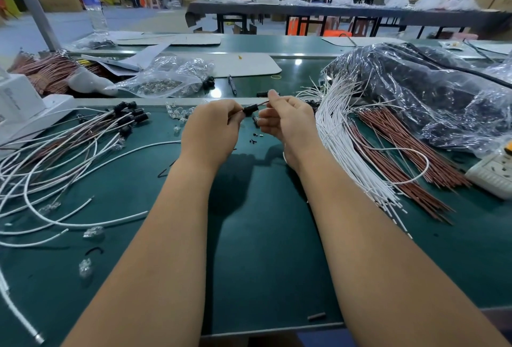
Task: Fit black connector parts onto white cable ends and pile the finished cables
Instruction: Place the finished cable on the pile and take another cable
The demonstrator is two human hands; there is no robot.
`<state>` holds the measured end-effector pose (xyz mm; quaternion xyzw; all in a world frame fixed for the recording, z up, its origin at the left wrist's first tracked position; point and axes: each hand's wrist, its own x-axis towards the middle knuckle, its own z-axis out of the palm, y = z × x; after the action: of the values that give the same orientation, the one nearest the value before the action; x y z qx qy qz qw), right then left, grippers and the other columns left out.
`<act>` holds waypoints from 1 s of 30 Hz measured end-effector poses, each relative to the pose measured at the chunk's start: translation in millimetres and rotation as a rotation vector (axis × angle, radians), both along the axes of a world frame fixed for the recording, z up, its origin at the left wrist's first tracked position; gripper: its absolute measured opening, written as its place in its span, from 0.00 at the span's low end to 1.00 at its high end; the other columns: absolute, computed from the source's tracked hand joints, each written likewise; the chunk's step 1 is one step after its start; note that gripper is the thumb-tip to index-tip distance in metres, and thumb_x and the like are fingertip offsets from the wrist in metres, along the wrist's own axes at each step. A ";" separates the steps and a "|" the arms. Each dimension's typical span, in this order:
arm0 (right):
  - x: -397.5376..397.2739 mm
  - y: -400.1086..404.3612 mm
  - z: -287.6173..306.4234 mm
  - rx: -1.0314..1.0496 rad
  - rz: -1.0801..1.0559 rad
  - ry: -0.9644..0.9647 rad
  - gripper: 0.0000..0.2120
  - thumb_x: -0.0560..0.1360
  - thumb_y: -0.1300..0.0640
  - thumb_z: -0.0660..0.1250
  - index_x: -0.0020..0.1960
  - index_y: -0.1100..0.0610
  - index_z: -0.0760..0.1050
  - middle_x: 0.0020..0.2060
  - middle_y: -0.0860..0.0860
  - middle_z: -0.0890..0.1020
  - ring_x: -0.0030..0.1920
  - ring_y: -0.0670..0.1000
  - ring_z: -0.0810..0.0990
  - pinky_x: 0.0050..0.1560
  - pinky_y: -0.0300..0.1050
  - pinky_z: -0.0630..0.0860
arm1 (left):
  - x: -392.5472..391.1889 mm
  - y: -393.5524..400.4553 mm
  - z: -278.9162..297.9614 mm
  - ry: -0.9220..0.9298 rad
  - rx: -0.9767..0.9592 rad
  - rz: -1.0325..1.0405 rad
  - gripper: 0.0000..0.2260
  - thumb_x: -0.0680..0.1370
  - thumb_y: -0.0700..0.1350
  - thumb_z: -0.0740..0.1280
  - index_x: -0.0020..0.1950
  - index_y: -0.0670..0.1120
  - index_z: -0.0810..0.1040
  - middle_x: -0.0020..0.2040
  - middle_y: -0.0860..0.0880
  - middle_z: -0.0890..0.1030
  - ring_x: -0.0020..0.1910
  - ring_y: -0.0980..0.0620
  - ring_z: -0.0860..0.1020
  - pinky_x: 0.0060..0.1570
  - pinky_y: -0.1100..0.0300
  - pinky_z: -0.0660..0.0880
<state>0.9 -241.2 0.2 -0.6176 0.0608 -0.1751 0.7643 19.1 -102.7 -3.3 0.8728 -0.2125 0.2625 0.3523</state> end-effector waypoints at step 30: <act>-1.9 -1.4 -1.0 -0.288 -0.067 -0.003 0.12 0.79 0.63 0.63 0.37 0.56 0.75 0.29 0.50 0.78 0.26 0.43 0.75 0.32 0.35 0.76 | -0.4 -2.5 -3.8 0.012 -0.008 -0.091 0.08 0.78 0.42 0.65 0.41 0.42 0.80 0.34 0.47 0.81 0.33 0.46 0.76 0.37 0.52 0.74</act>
<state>-1.0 -242.6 -0.8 -0.7183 0.0546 -0.2081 0.6616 18.7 -105.2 -7.2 0.8625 -0.2488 0.2417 0.3685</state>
